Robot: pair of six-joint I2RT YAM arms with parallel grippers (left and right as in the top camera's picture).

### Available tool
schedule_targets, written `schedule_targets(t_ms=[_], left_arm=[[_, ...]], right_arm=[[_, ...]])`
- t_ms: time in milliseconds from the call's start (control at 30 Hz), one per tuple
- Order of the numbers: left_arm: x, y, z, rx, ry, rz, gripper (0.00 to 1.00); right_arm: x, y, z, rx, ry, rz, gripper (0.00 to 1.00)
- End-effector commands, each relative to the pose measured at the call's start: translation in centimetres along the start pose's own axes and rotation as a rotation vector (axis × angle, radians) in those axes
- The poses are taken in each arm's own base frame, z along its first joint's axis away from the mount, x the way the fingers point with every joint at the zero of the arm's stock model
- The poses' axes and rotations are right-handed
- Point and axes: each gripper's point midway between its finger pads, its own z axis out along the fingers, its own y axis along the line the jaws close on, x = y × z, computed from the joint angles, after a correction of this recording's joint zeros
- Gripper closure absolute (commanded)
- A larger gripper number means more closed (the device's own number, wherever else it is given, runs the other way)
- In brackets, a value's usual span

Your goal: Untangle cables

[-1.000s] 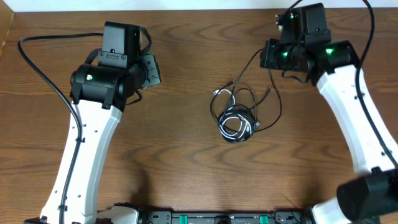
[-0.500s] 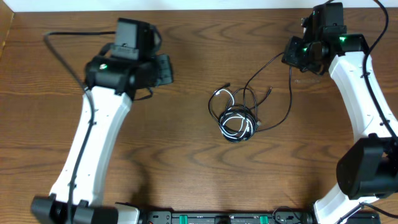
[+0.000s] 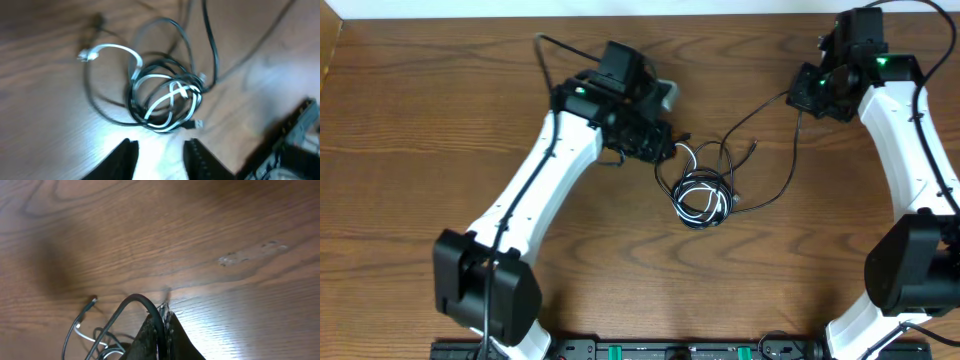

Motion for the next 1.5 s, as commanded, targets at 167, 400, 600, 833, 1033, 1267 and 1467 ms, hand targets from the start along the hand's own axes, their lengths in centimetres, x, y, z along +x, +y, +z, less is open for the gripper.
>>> schedule_targets(t_ms=[167, 400, 600, 833, 1033, 1267, 1467], left_arm=[[2.8, -1.8, 6.1, 0.107, 0.167, 0.22, 0.58], [3.7, -1.1, 10.6, 0.114, 0.232, 0.243, 0.57], [4.2, 0.0, 12.8, 0.115, 0.261, 0.227, 0.57], [4.8, 0.4, 13.8, 0.116, 0.286, 0.216, 0.56], [4.5, 0.4, 13.9, 0.116, 0.275, 0.222, 0.56], [4.8, 0.7, 14.4, 0.115, 0.27, 0.225, 0.56], [5.1, 1.4, 15.1, 0.093, 0.261, 0.234, 0.57]], right_arm=[[0.0, -1.1, 0.3, 0.026, 0.011, -0.011, 0.97], [0.3, -1.1, 0.3, 0.026, 0.022, -0.018, 0.97], [0.4, -1.1, 0.3, 0.028, 0.024, -0.035, 0.97], [0.3, -1.1, 0.3, 0.027, 0.024, -0.041, 0.96], [0.4, -1.1, 0.3, 0.027, 0.024, -0.046, 0.96], [0.4, -1.1, 0.3, 0.027, 0.025, -0.054, 0.96], [0.4, -1.1, 0.3, 0.027, 0.025, -0.054, 0.96]])
